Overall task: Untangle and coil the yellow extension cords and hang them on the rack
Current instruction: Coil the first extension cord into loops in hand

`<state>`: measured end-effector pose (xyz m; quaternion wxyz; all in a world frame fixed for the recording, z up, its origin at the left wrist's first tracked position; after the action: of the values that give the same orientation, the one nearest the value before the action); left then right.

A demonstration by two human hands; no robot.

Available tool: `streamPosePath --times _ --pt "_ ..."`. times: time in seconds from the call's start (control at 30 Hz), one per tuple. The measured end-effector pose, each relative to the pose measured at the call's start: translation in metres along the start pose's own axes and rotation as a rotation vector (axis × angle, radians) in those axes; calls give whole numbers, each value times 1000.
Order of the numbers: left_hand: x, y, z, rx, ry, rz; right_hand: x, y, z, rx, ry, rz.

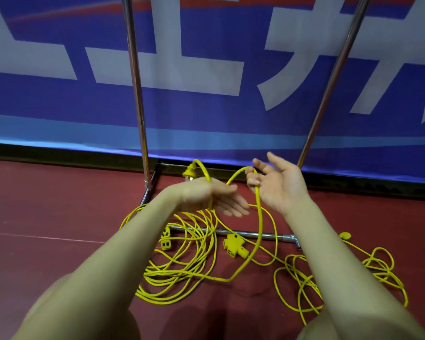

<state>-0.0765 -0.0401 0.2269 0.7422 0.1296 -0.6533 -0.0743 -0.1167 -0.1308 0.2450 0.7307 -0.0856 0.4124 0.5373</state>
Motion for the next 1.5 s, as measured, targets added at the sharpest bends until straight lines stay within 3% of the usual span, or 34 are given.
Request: streamPosePath --times 0.23,0.37,0.47,0.57,0.73,0.87,0.93,1.07,1.23,1.5 --pt "-4 -9 28 -126 -186 92 -8 -6 5 12 -183 -47" --pt "10 -11 23 -26 -68 198 -15 -12 -2 10 -170 -73" --pt "27 -4 7 84 134 295 -14 -15 -12 34 15 -81" --pt "43 5 -23 300 399 420 -9 -13 -19 52 290 -77" --pt "47 18 -64 544 766 577 29 -6 -1 -235 722 55" --pt "49 23 -71 588 843 630 41 -2 14 -329 930 -28" --pt "49 24 -73 590 788 603 36 -2 15 -293 887 -62" --pt "41 23 -75 589 432 394 8 3 16 -200 652 -151" --pt "23 14 -50 367 290 181 -26 5 -3 -33 255 -267" --pt "3 -10 -1 88 128 76 -36 2 5 -135 -237 -288"
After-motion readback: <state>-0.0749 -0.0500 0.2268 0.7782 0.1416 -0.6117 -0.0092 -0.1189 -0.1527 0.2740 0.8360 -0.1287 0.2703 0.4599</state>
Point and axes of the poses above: each hand's wrist, its own y-axis away from the middle knuckle, its own z-axis out of the palm, x = y × z, the point moved 9 cm from there along -y, towards the middle knuckle, and after that the axes turned 5 degrees about y, right-handed, at the moved point
